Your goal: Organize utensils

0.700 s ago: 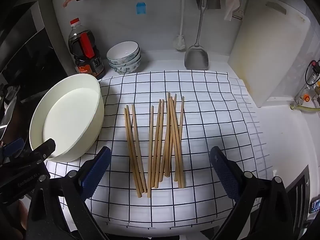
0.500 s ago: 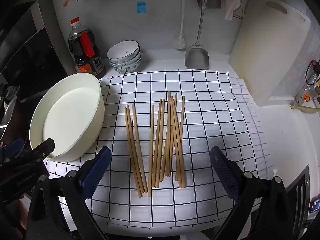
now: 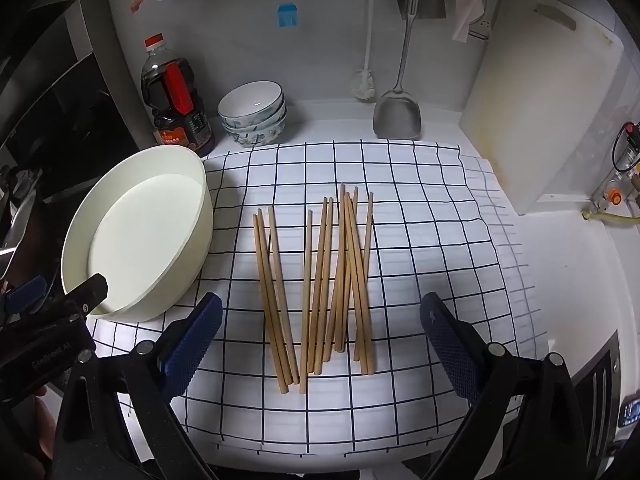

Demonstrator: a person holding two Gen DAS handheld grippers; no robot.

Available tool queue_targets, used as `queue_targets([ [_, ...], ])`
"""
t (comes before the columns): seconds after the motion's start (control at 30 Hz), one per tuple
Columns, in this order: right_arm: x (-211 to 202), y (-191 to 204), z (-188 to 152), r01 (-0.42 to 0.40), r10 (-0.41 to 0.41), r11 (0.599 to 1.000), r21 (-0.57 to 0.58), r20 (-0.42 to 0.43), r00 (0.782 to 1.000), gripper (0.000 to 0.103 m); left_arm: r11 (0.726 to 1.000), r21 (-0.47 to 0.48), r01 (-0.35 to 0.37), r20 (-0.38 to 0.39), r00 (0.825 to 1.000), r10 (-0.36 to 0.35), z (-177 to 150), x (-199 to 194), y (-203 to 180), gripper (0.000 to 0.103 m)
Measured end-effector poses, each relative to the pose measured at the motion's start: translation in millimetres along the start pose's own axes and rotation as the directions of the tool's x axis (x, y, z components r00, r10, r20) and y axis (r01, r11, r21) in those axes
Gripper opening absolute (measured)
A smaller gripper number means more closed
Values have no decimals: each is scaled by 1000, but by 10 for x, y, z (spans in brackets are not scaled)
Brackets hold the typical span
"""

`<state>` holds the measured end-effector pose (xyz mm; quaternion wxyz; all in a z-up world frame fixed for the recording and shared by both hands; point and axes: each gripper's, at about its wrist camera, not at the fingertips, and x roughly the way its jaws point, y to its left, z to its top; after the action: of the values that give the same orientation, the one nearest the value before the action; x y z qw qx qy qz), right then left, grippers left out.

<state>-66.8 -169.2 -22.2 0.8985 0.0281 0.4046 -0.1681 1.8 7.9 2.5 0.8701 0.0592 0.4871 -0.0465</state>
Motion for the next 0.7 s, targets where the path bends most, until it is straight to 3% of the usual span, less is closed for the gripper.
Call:
queue_targets([
  [0.7,-4,-6,-33,-11,11,1000,8,-4,1000,95,1000,-3,2,2,1000,-2,-15,-22,41,97],
])
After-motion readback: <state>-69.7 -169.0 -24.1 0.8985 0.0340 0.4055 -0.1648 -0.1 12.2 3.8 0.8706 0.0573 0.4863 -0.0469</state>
